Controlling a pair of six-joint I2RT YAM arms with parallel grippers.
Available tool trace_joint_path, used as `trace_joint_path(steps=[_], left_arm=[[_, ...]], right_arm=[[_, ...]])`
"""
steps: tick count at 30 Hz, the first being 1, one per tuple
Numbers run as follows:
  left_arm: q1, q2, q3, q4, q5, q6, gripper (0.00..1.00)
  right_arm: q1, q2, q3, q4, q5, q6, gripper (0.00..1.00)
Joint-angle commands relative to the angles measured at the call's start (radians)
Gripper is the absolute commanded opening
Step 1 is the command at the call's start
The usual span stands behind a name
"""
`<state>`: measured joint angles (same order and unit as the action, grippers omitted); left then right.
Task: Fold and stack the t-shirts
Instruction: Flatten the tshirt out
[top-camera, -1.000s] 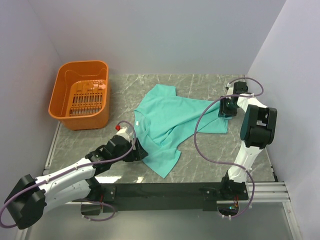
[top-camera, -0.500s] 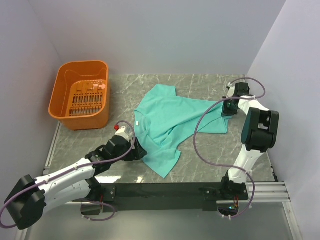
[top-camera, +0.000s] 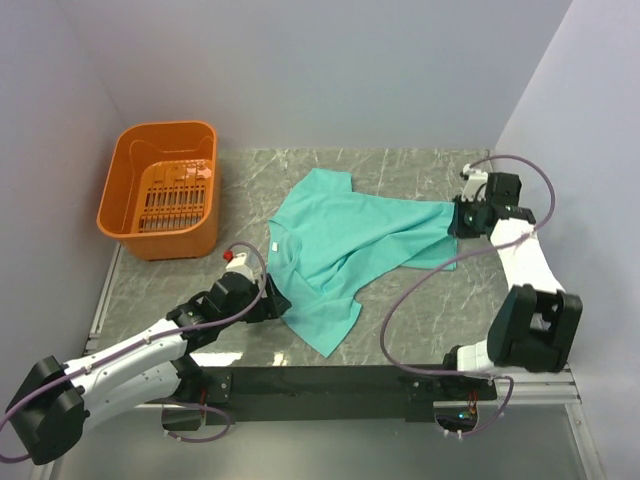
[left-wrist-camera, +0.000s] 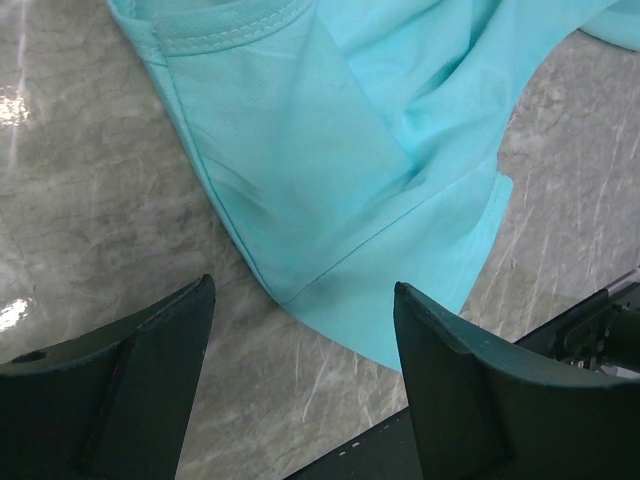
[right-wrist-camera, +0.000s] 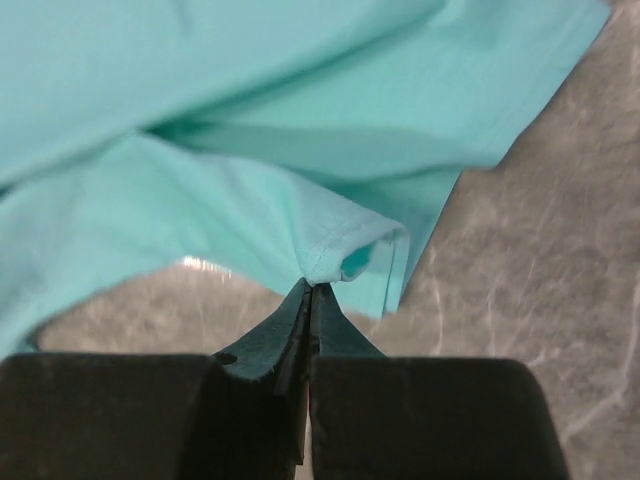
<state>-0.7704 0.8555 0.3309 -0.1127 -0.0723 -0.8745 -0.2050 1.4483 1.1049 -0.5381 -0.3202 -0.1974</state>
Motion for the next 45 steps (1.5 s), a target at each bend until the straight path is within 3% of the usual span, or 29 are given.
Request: trace_joint_path(steps=[1,6,11,21,24,26,27,28,30,31,37,45], left_arm=[[-0.004,-0.019,0.017,-0.018,-0.023,-0.008,0.77],[-0.004,-0.004,0.022,-0.024,-0.015,-0.017,0.77],[-0.003,0.065,0.022,0.010,0.026,-0.030,0.72],[-0.023,0.220,0.033,0.096,0.072,-0.072,0.57],[-0.035,0.276,0.049,0.138,0.089,-0.063,0.49],[-0.044,0.313,0.060,0.157,0.103,-0.058,0.38],[-0.044,0.324,0.071,0.163,0.108,-0.047,0.32],[-0.047,0.333,0.079,0.154,0.109,-0.041,0.16],[-0.049,0.315,0.100,0.119,0.082,-0.026,0.02],[-0.047,0.266,0.108,0.055,0.075,-0.023,0.01],[-0.047,-0.016,0.166,-0.216,0.020,-0.017,0.00],[-0.050,-0.157,0.112,-0.266,0.104,-0.073,0.00]], right_arm=[[-0.008,-0.112,-0.077,-0.158,-0.039,-0.131,0.00],[-0.010,-0.288,-0.200,-0.260,-0.010,-0.292,0.00],[-0.008,-0.394,-0.300,-0.266,0.038,-0.336,0.00],[-0.008,-0.430,-0.327,-0.318,0.047,-0.393,0.00],[-0.010,-0.459,-0.329,-0.356,0.062,-0.430,0.00],[-0.008,-0.497,-0.335,-0.384,0.070,-0.448,0.00],[-0.008,-0.511,-0.335,-0.391,0.082,-0.464,0.00],[-0.008,-0.520,-0.338,-0.399,0.087,-0.471,0.00],[-0.008,-0.554,-0.343,-0.414,0.108,-0.485,0.00],[-0.008,-0.565,-0.344,-0.421,0.133,-0.493,0.00],[-0.008,-0.654,-0.327,-0.519,0.194,-0.571,0.00],[-0.008,-0.733,-0.306,-0.710,0.179,-0.668,0.00]])
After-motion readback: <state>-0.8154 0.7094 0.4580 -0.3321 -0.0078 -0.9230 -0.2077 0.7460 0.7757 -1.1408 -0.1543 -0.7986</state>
